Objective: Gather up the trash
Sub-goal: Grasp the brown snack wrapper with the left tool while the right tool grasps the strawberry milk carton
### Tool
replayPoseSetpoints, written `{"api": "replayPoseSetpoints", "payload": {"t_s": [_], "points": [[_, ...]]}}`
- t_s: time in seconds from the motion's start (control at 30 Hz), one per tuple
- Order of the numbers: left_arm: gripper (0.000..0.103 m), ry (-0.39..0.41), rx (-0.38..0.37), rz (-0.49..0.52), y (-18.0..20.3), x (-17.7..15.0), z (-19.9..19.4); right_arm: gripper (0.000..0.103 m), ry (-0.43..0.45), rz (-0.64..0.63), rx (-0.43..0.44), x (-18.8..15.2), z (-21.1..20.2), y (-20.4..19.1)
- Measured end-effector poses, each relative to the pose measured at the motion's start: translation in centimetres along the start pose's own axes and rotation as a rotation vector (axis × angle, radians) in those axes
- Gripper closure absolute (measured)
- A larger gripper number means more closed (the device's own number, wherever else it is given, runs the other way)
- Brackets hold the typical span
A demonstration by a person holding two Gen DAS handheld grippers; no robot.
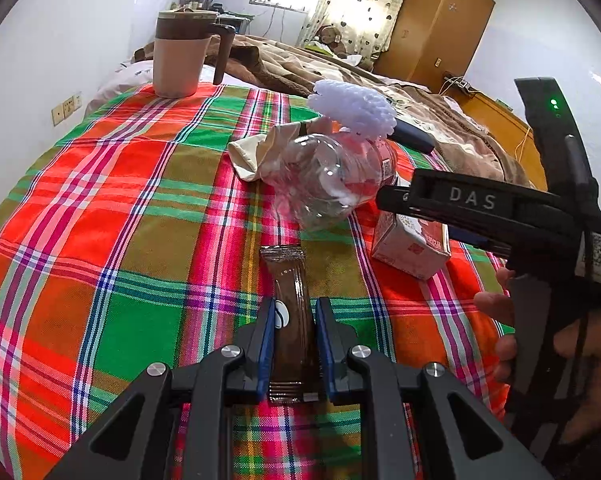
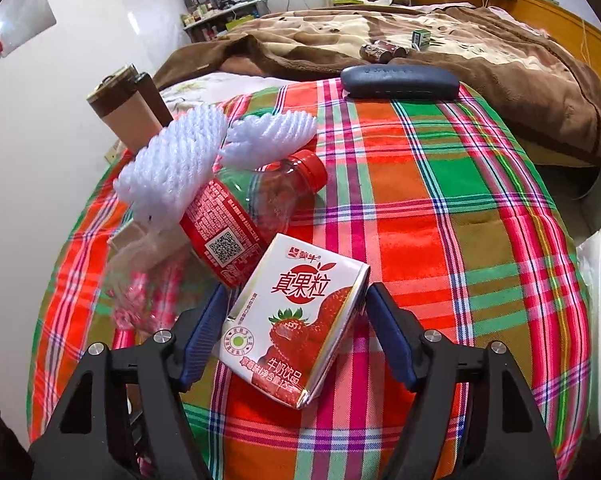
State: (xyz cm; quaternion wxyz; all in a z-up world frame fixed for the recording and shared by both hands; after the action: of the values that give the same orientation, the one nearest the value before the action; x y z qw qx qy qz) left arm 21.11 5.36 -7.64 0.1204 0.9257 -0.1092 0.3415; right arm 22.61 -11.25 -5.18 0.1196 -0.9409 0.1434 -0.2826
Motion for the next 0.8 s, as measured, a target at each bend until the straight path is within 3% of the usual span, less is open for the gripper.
{"api": "replayPoseSetpoints", "payload": {"t_s": [0.1, 0.23, 0.43, 0.73, 0.8], "points": [[0.083, 0.0, -0.001, 0.0, -0.1, 0.0, 0.0, 0.029, 0.002, -0.014, -0.009, -0.1, -0.1, 0.1], [0.083, 0.0, 0.0, -0.001, -0.1, 0.0, 0.0, 0.029, 0.04, -0.066, -0.097, -0.1, -0.8, 0.3], [0.083, 0.002, -0.004, -0.011, -0.2, 0.0, 0.0, 0.029, 0.008, -0.105, -0.152, -0.7, -1.2, 1.7], [0.083, 0.001, 0.001, -0.01, -0.3, 0.0, 0.1, 0.029, 0.032, -0.038, -0.085, -0.9, -1.3, 3.5], [0.083, 0.0, 0.002, -0.009, -0.3, 0.0, 0.1, 0.034, 0.04, -0.042, -0.083, -1.1, -1.4, 3.5]]}}
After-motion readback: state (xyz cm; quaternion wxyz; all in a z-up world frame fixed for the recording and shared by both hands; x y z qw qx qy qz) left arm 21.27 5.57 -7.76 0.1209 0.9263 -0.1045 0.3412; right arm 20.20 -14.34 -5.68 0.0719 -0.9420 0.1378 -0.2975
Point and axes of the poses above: each gripper's, at about its wrist camera, not at the fingertips, and z roughly the way its jaws point, y to its right, x to its top, the point moved 5 cm from there along z, roughly the way its jaws point, and after that the axes turned 10 degrees about z, right-handed, at the moved point
